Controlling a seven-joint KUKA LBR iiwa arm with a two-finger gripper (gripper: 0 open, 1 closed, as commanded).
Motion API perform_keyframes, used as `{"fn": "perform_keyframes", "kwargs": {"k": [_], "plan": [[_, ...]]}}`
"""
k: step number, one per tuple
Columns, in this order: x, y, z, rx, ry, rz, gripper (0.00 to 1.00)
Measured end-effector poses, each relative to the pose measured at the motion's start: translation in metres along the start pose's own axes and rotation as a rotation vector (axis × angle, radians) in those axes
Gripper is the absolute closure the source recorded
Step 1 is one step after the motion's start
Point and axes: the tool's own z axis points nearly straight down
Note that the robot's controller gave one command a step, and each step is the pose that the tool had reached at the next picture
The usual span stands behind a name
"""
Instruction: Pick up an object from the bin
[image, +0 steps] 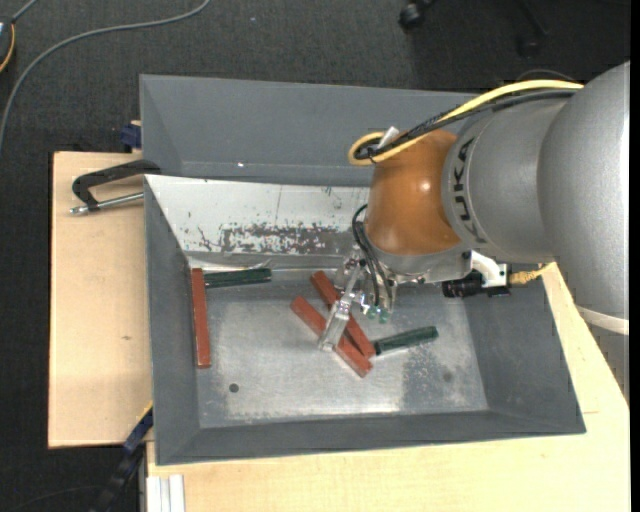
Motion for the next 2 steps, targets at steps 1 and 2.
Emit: {"fn": "perform_keyframes", "kwargs": {"k": [1,2], "plan": [[0.018,-0.007,-0.015,0.001,0.001,0.168,0.00],[0.013,-0.005,0.033,0.003,0.004,0.402,0.00]]}}
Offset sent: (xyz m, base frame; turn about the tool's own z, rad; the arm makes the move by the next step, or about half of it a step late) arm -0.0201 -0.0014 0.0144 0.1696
